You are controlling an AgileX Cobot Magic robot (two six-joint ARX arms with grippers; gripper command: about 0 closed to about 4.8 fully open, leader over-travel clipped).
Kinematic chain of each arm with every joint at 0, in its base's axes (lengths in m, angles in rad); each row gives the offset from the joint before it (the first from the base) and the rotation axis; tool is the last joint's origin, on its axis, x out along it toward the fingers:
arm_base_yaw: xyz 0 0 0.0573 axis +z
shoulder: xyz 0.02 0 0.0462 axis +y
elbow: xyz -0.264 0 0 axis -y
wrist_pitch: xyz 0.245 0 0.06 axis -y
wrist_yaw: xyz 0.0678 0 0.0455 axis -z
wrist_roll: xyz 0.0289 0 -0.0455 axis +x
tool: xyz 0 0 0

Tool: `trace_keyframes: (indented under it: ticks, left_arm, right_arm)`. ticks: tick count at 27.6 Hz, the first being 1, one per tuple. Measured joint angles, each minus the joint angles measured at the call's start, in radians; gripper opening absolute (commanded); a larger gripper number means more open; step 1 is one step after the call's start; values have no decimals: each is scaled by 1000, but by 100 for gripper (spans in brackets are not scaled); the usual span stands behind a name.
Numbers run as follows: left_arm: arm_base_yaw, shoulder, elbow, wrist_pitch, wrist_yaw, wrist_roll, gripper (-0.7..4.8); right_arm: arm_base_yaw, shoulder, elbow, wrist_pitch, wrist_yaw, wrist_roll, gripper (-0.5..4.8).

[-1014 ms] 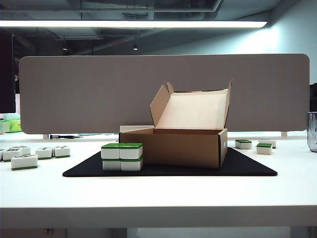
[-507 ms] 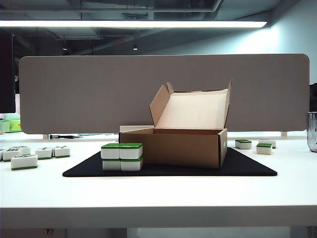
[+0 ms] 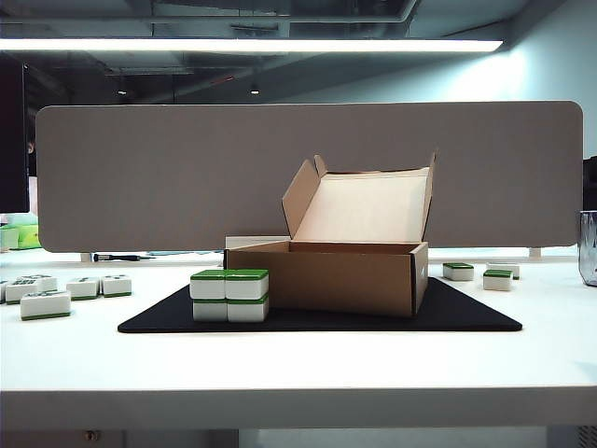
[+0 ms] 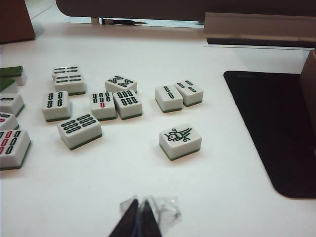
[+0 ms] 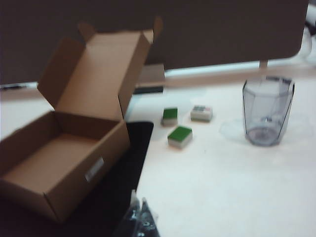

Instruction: Pick up four mahjong tiles and put them into the paper box.

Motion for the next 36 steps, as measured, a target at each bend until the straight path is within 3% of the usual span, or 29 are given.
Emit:
trace_keyframes:
  ticks: [8,11,20,29,33,36]
  left_arm:
    - [0,0,0,0,0,0,-6]
    - [0,0,0,0,0,0,-6]
    - [0,0,0,0,0,0,-6]
    - [0,0,0,0,0,0,-6]
    - [0,0,0,0,0,-12,-6]
    - [0,1,39,-32,62,-27,-6]
  right_arm:
    - [0,0,269,-163,-130,0,-1]
    - [0,1,396,-280,-200,0,-1]
    - [0,4,674,-604,-282,1,-1]
    - [0,5,824,-899,-391,1,-1]
    - [0,5,828,-944,-411,1,-1]
    - [0,5,828,-948,-411,1,-1]
